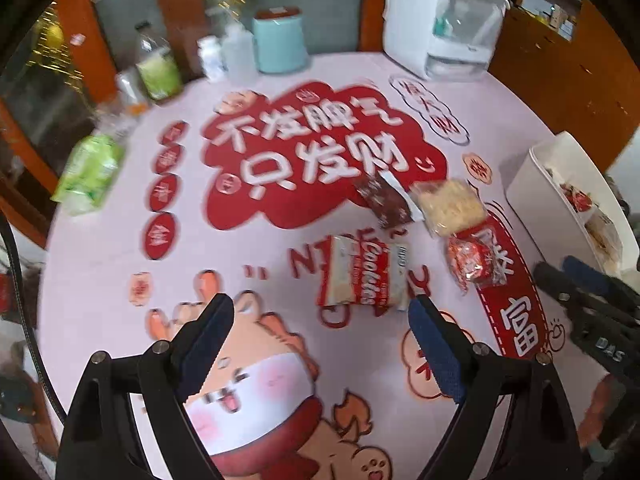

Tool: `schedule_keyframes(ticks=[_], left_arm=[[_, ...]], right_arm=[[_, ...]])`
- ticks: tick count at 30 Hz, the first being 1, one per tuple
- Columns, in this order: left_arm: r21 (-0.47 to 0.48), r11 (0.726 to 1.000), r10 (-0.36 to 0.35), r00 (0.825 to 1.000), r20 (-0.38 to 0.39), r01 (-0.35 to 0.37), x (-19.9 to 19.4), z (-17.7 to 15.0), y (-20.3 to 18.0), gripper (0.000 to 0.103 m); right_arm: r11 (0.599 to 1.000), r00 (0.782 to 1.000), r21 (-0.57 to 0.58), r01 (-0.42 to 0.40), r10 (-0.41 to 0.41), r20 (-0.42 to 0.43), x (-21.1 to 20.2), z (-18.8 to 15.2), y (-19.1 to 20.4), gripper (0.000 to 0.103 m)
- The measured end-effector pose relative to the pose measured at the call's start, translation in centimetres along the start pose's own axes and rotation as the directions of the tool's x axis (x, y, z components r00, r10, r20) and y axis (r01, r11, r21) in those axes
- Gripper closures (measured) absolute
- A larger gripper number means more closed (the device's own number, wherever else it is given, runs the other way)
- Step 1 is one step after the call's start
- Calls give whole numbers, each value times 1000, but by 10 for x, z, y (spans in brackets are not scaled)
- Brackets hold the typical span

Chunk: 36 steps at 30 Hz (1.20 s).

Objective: Organize snacks
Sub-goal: 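Move both tools back over the snack pile, then grasp the red Cookies pack with the left tool while the right tool grasps the orange bun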

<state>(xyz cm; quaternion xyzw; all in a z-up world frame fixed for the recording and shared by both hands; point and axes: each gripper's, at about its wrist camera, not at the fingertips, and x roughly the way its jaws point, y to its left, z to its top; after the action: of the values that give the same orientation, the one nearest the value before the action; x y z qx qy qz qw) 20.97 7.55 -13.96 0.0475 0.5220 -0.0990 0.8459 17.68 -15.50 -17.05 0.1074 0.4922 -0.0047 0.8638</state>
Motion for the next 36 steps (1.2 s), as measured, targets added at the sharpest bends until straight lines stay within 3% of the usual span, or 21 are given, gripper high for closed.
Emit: schedule_keyframes(ticks=[5, 12, 16, 19, 30, 32, 36], left_arm=[[29, 998, -60, 995, -82, 62, 48, 8, -15, 15], [42, 996, -76, 984, -158, 83, 88, 11, -22, 15], [18, 997, -70, 982, -174, 74, 99, 11, -19, 15], [-14, 997, -78, 980, -185, 77, 105, 14, -15, 15], [-68, 991, -124, 973, -195, 112, 114, 23, -26, 15], [-63, 994, -97, 976, -197, 86, 116, 25, -31, 15], [-24, 999, 27, 981, -190, -32, 125, 28, -42, 14]], right_arm=[[1000, 999, -30, -2, 1, -39, 33, 4, 2, 38], [996, 997, -91, 4, -11, -76, 62, 6, 8, 36], [991, 998, -132, 14, -23, -62, 63, 8, 12, 37], [988, 998, -152, -11, 1, -66, 61, 9, 13, 47], [991, 998, -137, -7, -2, -65, 50, -1, -3, 48], [990, 998, -139, -7, -2, -63, 48, -3, -5, 48], [990, 998, -139, -9, 1, -60, 45, -9, -8, 48]])
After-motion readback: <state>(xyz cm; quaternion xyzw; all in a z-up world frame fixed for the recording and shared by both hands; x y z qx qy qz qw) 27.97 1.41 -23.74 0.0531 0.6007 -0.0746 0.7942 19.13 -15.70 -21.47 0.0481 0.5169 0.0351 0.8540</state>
